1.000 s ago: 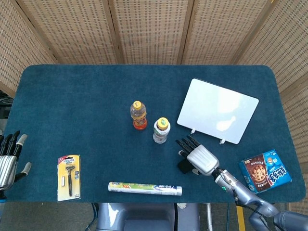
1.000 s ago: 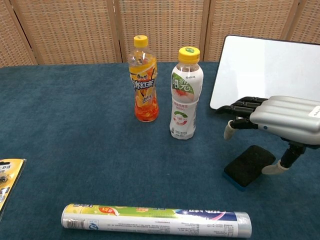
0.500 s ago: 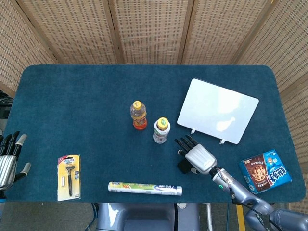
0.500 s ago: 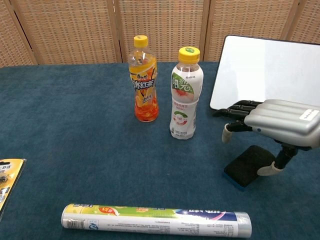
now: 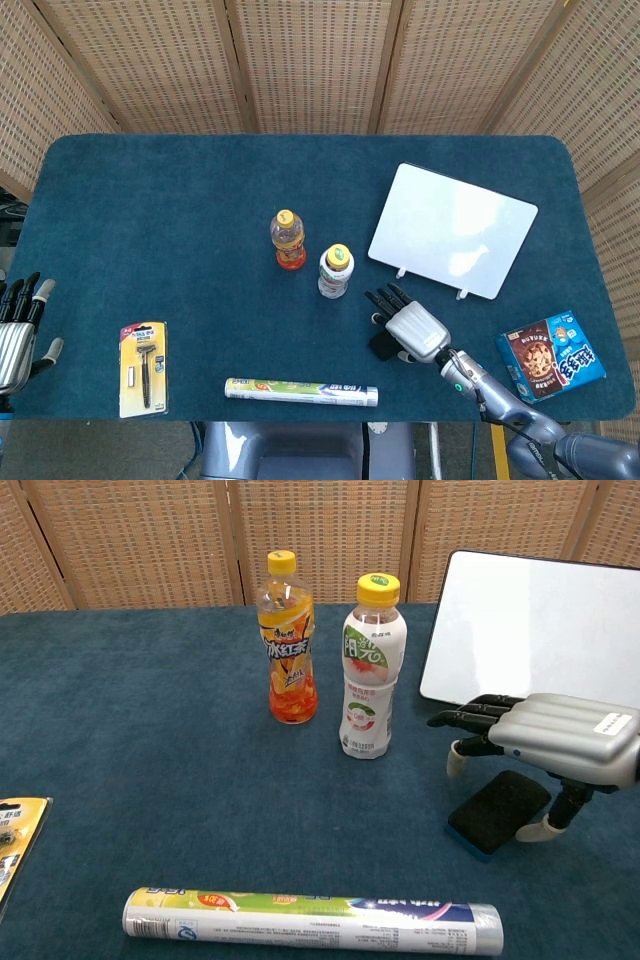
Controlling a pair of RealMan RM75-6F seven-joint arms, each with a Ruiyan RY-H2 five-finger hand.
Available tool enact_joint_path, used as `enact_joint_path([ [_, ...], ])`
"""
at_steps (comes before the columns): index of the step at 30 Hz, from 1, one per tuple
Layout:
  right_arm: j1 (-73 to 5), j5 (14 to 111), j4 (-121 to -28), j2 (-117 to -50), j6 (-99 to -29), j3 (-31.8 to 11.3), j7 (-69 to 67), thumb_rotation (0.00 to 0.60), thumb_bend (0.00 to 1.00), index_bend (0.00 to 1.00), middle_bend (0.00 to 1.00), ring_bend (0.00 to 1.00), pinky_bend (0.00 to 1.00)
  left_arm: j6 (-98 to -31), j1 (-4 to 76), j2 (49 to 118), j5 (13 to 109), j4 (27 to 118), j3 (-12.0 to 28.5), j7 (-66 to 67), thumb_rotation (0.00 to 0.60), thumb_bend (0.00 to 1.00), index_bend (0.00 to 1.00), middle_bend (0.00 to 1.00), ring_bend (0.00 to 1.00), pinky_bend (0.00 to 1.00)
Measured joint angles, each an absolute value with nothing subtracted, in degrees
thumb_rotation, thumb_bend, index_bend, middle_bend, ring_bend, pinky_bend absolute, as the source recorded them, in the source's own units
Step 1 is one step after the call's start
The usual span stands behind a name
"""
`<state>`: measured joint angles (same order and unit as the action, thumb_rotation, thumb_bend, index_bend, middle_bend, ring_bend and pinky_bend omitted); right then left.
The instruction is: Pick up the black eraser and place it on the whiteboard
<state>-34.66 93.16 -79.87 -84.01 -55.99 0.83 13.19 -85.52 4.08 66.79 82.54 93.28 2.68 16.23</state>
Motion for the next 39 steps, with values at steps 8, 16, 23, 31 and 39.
enact_joint_path([
  [8,-35.0,92.8,-78.6,-85.0,-55.9,1.0,12.4,0.6,0.16,0.31,0.03,0.0,0.0,-85.5,4.1,66.7,82.3,93.6,2.7,16.4,0.6,0.33,0.0,0.0,0.0,0.0],
  [16,-35.1,92.5,-77.4,-85.7,-55.6,1.6,11.9,0.6,0.16,0.32,0.03,0.0,0.0,-85.4,4.2,66.7,82.2,93.8,2.7,16.6,0.6,0.33,0.0,0.0,0.0,0.0],
  [23,-35.2,92.3,-76.9,-86.2,-55.7,1.7,11.7,0.6,0.16,0.37,0.04,0.0,0.0,-85.4,4.2,66.7,82.2,94.0,2.7,16.7,0.6,0.33,0.0,0.0,0.0,0.0],
  [31,-34.9,92.1,-76.4,-86.6,-56.0,2.0,11.9,0.6,0.16,0.47,0.05,0.0,0.0,-85.4,4.2,66.5,82.1,94.1,2.7,16.6,0.6,0.33,0.0,0.0,0.0,0.0],
  [39,-34.5,91.8,-75.9,-86.8,-56.5,2.3,12.1,0.6,0.18,0.5,0.06,0.0,0.0,-85.4,4.2,66.5,82.1,94.3,2.7,16.7,0.6,0.33,0.0,0.0,0.0,0.0],
])
